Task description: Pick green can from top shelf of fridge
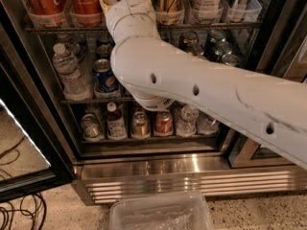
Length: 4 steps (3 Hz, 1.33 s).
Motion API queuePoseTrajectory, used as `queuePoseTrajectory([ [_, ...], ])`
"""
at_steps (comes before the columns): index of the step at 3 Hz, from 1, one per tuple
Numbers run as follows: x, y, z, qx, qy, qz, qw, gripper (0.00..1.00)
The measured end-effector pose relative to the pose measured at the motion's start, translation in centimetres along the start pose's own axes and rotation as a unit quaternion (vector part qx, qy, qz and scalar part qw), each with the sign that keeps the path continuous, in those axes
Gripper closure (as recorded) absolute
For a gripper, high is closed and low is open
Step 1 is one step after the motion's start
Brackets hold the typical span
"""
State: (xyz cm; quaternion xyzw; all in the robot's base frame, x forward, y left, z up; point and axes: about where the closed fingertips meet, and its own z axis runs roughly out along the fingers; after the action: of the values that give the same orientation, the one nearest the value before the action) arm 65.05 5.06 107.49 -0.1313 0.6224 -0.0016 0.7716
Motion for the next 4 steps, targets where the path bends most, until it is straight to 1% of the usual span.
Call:
queuePoseTrajectory([
  [1,0.0,-0.2,0.5,0.011,-0.001,-0.001,0.9999,0.34],
  [2,0.2,-0.6,0.8,0.028,0.000,-0.003,0.9996,0.34],
  [3,0.3,-1.1,0.8,0.045,0.003,-0.004,0.9990,0.38],
  [4,0.4,-1.3,0.9,0.054,0.005,-0.005,0.9985,0.37],
])
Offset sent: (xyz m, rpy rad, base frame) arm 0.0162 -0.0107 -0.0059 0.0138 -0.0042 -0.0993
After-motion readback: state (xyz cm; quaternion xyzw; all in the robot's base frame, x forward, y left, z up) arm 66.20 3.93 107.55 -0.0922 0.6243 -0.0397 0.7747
